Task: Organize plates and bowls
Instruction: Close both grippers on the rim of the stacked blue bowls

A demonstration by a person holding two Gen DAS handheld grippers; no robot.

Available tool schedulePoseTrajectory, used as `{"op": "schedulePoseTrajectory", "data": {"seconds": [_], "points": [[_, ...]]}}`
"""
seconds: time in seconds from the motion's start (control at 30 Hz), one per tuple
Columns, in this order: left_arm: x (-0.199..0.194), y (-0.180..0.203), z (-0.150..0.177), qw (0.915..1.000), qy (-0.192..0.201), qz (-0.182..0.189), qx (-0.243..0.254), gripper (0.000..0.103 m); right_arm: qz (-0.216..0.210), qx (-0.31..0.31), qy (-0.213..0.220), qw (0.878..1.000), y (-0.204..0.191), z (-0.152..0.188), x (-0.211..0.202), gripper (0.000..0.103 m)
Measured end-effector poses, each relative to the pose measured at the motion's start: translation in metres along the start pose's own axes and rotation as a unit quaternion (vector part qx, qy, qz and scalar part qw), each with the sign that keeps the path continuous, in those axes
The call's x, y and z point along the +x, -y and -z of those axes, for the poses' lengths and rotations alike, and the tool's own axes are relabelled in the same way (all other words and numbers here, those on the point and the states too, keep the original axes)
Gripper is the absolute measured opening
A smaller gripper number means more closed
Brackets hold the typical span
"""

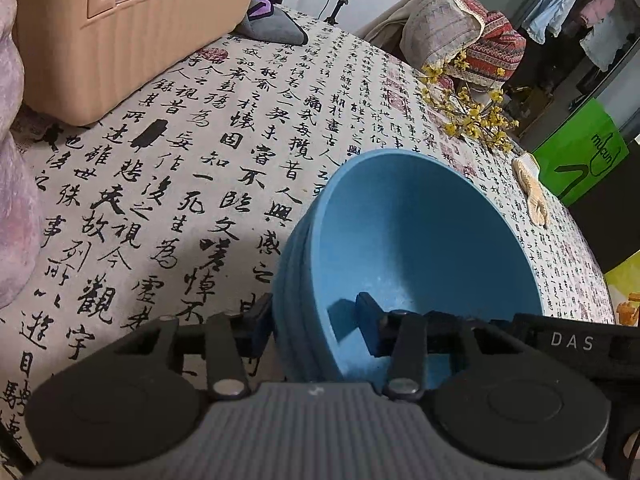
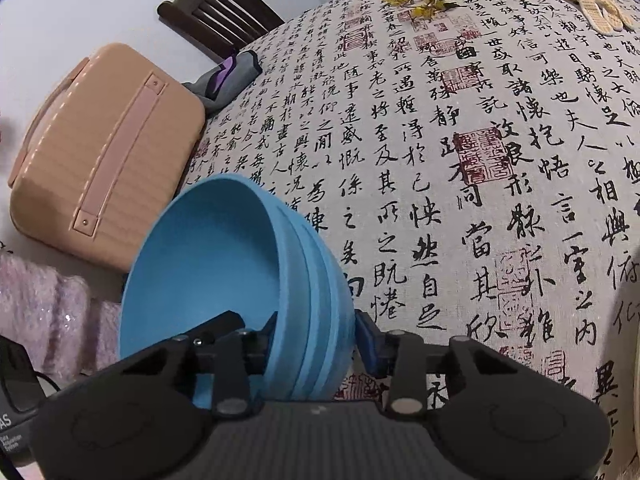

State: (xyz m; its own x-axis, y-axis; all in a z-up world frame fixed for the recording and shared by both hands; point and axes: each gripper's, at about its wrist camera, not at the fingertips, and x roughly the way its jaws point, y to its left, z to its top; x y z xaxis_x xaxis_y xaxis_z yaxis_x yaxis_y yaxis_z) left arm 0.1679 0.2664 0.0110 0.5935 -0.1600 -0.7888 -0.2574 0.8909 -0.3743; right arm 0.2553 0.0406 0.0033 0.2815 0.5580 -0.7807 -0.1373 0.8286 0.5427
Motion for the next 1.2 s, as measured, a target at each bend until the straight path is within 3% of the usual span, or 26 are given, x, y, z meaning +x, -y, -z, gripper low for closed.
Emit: {"op": "schedulePoseTrajectory", "data": {"seconds": [1.2], "points": [[-0.003,0.01,0.0,0.9994,0.005,-0.026,0.024,0.042,0.008,0.011,-0.004,1.0,0.002,0.001,0.0,0.032]]}}
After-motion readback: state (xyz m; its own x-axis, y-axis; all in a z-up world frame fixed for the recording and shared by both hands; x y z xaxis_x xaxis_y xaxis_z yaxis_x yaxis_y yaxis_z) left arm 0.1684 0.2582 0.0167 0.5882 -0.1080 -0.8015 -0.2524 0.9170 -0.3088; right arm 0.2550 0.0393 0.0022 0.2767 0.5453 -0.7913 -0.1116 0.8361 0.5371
